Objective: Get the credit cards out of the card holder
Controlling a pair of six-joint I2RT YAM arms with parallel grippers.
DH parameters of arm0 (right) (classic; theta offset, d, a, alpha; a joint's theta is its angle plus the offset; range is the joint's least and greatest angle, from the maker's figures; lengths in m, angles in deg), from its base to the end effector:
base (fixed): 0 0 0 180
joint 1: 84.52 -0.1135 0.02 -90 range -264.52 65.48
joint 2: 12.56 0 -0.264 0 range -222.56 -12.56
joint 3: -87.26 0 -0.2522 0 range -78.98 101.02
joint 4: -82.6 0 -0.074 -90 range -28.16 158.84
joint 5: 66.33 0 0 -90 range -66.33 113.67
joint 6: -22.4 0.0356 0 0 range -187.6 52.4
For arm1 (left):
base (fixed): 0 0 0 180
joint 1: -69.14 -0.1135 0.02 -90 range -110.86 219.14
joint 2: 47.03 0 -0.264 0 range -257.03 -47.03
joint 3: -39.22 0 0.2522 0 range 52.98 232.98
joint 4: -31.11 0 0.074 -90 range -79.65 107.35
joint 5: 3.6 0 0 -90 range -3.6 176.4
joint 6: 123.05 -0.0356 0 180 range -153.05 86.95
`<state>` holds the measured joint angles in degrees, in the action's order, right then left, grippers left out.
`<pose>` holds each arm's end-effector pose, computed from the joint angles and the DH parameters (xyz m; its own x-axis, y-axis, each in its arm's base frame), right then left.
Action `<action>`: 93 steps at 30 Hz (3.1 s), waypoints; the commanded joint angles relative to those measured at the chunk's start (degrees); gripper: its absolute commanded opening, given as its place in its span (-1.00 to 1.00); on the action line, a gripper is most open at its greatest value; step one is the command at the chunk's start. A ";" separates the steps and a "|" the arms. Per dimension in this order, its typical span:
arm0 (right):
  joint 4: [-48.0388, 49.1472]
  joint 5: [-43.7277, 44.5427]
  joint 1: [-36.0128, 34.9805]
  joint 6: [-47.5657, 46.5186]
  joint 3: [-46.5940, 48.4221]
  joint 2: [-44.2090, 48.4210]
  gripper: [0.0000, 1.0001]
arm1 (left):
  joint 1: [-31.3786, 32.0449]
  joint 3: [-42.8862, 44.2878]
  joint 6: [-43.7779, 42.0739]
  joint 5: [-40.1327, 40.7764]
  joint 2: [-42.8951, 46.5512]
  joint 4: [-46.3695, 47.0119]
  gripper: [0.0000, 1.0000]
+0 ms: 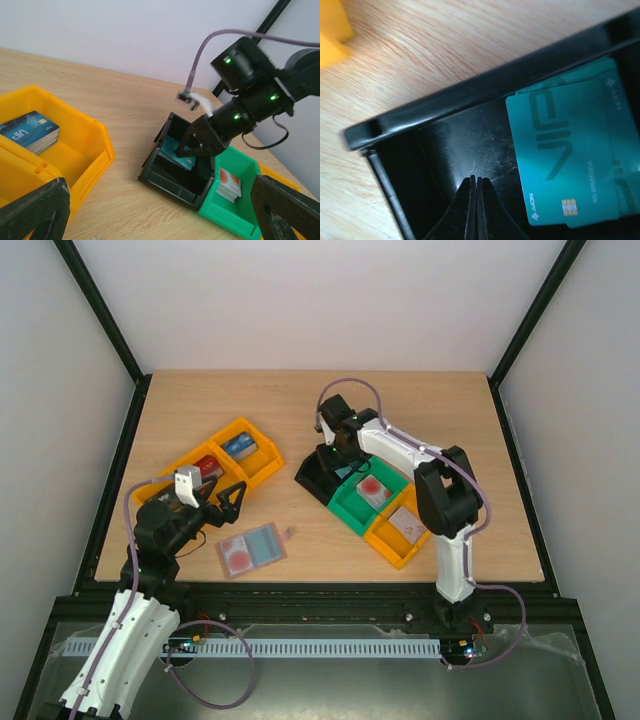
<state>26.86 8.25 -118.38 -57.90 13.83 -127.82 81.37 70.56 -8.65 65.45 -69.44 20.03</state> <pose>0.3507 0.2467 0.2164 -0.8449 -0.3713 -0.3850 -0.4972 0.8107 0.3091 0.1266 -0.0405 0.2493 -0.2594 -0.3385 -0.9045 0.4830 0.7655 -0.4250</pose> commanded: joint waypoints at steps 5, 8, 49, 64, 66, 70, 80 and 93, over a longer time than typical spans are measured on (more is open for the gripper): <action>-1.46 1.74 0.38 0.13 0.66 -5.26 -0.97 | -0.10 -1.19 -1.19 0.10 0.36 1.85 0.98; -1.97 3.62 0.38 -0.13 1.71 -6.79 -0.97 | -0.13 -1.40 -1.33 0.21 0.27 2.18 0.98; 16.99 9.89 -31.56 20.70 -12.97 5.26 0.02 | -0.90 0.10 29.49 12.18 -5.28 -28.56 0.95; 17.58 22.99 -35.23 30.70 -21.68 1.55 0.63 | 2.83 -3.99 32.92 11.18 -10.57 -26.99 0.89; 17.50 26.02 -34.03 31.57 -23.29 2.45 0.63 | 2.96 -4.13 32.41 10.68 -10.53 -25.52 0.89; 19.11 26.50 -29.96 31.61 -26.97 5.73 0.57 | 4.35 -4.82 31.98 9.60 -10.95 -21.78 0.92; 23.85 15.37 -28.65 23.19 -27.81 11.79 0.51 | 7.68 -7.89 33.74 9.96 -13.72 -14.48 0.93; 28.22 9.54 -28.15 21.94 -28.40 11.29 0.29 | 12.23 -11.65 36.77 11.99 -16.55 -6.48 0.85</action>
<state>52.28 19.62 -146.67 -35.39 -14.06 -115.87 92.52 60.71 26.69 76.60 -84.98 10.50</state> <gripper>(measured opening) 0.673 0.926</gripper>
